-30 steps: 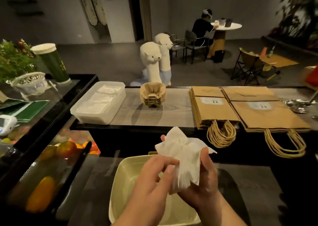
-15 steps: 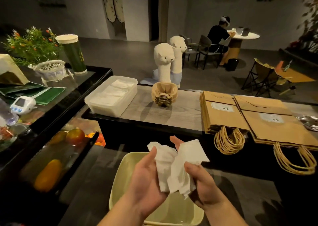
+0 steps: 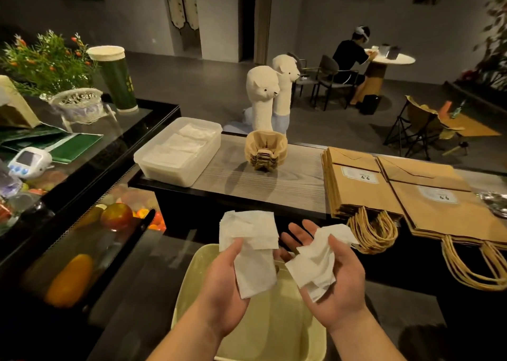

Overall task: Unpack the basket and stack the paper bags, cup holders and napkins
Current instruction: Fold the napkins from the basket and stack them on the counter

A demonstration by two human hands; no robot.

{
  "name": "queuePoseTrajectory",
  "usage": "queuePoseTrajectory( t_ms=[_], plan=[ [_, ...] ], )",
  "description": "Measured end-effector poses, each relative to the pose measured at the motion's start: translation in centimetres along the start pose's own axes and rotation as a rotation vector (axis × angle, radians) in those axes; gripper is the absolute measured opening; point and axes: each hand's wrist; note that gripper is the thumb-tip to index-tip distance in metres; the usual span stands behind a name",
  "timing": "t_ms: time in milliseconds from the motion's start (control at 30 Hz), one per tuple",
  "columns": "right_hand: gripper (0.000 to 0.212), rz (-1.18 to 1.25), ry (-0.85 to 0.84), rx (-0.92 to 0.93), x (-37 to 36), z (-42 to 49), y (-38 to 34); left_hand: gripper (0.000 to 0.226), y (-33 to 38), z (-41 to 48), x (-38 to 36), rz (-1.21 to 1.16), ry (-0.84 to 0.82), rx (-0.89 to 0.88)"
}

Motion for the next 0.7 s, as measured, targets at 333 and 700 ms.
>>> queuePoseTrajectory(
  t_ms=[333, 700],
  plan=[
    [0.065, -0.384, -0.334, -0.48, 0.2, 1.8, -2.4, 0.036, 2.0, 0.3, 2.5, 0.365, 0.008, 0.054],
    [0.049, -0.557, -0.13, -0.454, -1.6, 1.5, -0.8, 0.045, 0.6, 2.6, 4.7, -0.284, -0.221, 0.131]
  ],
)
Point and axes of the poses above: each hand's wrist, its own z-axis towards the middle knuckle, its own x-axis out of the back of the hand, y = z × x, and after that the axes turned 15 degrees about x, right-handed
